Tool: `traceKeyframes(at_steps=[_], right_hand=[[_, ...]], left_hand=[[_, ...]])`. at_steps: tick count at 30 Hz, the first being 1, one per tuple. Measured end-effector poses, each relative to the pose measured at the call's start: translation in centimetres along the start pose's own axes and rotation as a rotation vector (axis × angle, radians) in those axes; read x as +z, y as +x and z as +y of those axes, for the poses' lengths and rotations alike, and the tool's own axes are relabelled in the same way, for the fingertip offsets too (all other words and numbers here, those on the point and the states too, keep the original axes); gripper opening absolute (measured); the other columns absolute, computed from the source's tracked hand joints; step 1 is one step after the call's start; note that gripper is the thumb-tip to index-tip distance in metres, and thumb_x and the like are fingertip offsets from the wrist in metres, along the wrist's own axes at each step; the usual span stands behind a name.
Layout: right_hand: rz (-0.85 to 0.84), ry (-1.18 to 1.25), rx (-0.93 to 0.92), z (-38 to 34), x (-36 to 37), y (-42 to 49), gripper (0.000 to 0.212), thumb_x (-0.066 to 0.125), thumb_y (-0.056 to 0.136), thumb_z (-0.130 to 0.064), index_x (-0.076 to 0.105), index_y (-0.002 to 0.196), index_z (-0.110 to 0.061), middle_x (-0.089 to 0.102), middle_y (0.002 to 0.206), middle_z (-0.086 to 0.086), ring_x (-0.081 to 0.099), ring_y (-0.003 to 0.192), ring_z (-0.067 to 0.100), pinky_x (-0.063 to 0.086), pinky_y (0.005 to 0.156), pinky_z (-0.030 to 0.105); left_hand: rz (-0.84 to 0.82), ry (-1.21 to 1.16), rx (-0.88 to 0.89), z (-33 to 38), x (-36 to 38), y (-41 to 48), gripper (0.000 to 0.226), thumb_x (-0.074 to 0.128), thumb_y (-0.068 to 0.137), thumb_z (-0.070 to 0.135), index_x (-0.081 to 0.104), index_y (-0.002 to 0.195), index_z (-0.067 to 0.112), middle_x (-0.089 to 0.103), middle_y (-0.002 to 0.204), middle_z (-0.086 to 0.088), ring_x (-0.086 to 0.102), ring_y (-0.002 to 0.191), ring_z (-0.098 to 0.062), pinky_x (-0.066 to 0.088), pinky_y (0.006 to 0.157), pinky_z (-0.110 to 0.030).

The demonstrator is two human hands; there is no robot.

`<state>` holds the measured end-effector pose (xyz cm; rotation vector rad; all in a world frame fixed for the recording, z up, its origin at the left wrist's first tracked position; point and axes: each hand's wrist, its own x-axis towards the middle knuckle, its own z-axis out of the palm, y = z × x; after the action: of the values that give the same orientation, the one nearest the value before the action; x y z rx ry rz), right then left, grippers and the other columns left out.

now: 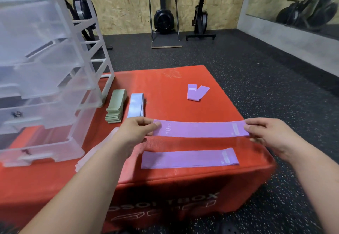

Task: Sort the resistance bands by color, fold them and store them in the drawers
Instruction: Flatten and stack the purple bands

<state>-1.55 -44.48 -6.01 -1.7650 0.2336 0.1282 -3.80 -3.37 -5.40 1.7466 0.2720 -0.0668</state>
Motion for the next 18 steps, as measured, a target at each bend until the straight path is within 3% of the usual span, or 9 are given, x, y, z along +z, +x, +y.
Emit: traceKeyframes(at_steps=[3,5,8,11,15,18], right_hand=[[0.005,-0.014,-0.057,0.0,0.3,-1.9,0.022,0.074,0.093,-0.004,0.075,0.114,-0.008,0.077,0.103,0.020,0.069,0.081,0.018,0.061,0.063,0.018],[0.011,-0.062,-0.106,0.0,0.6,-3.0,0.021,0.076,0.092,-0.005,0.075,0.113,-0.009,0.077,0.096,0.018,0.069,0.077,0.015,0.061,0.064,0.019],[0.055,-0.226,-0.160,0.3,1.1,-4.1,0.015,0.079,0.090,-0.008,0.078,0.103,-0.015,0.078,0.089,0.018,0.070,0.072,0.017,0.063,0.072,0.033],[0.087,-0.459,-0.194,0.8,1.9,-4.8,0.012,0.082,0.086,-0.017,0.078,0.094,-0.024,0.077,0.073,0.003,0.075,0.069,0.021,0.062,0.082,0.045],[0.130,-0.652,-0.241,1.1,3.3,-5.5,0.014,0.082,0.084,-0.021,0.075,0.087,-0.032,0.073,0.065,-0.017,0.068,0.067,0.005,0.047,0.067,0.026],[0.157,-0.700,-0.254,1.4,4.1,-5.7,0.013,0.081,0.083,-0.021,0.075,0.087,-0.032,0.070,0.062,-0.021,0.066,0.076,-0.001,0.041,0.064,0.017]], left_hand=[[0.006,0.041,-0.004,-0.4,-1.3,-1.9,0.019,0.090,0.084,0.032,0.076,0.087,0.019,0.067,0.071,0.005,0.058,0.068,-0.011,0.045,0.065,-0.026],[0.059,0.078,0.028,-0.9,-1.6,-3.1,0.020,0.091,0.083,0.028,0.074,0.081,0.016,0.064,0.069,0.004,0.052,0.065,-0.012,0.043,0.056,-0.020],[0.131,0.159,0.060,-2.1,-1.5,-4.2,0.025,0.092,0.082,0.026,0.074,0.078,0.010,0.059,0.059,0.010,0.045,0.055,-0.011,0.037,0.046,-0.019],[0.177,0.295,0.100,-3.1,-1.3,-4.9,0.025,0.091,0.083,0.027,0.075,0.079,0.009,0.059,0.055,0.013,0.047,0.046,-0.005,0.040,0.051,-0.025],[0.225,0.489,0.122,-4.0,-1.5,-5.1,0.021,0.089,0.082,0.033,0.071,0.081,0.024,0.075,0.069,0.005,0.070,0.068,-0.016,0.055,0.068,-0.036],[0.246,0.551,0.119,-4.4,-1.4,-5.4,0.023,0.087,0.081,0.039,0.067,0.086,0.028,0.075,0.071,0.006,0.072,0.072,-0.016,0.058,0.069,-0.036]])
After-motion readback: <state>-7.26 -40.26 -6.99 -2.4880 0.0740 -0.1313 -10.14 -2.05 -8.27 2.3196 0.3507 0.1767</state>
